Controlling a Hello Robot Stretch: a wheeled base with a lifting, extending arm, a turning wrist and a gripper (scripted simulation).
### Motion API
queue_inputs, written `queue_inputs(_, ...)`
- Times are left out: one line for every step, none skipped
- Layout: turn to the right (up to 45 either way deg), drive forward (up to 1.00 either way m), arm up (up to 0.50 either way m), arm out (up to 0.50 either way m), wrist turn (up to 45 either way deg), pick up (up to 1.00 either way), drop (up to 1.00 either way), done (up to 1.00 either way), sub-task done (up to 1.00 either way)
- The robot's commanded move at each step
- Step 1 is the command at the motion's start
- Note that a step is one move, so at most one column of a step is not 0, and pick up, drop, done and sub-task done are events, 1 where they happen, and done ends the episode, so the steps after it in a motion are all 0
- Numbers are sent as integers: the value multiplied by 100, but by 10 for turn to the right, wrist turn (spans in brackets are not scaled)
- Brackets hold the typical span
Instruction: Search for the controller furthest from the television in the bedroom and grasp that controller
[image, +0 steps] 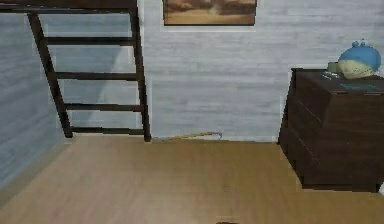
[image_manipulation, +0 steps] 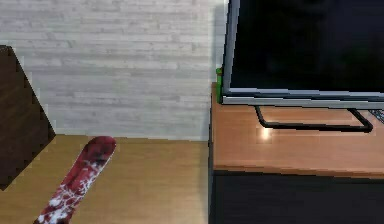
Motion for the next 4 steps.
queue_inputs(-60,0,0,0,0,0,0,0,0)
queue_inputs(0,35,0,0,0,0,0,0,0)
queue_inputs(0,80,0,0,0,0,0,0,0)
queue_inputs(450,0,0,0,0,0,0,0,0)
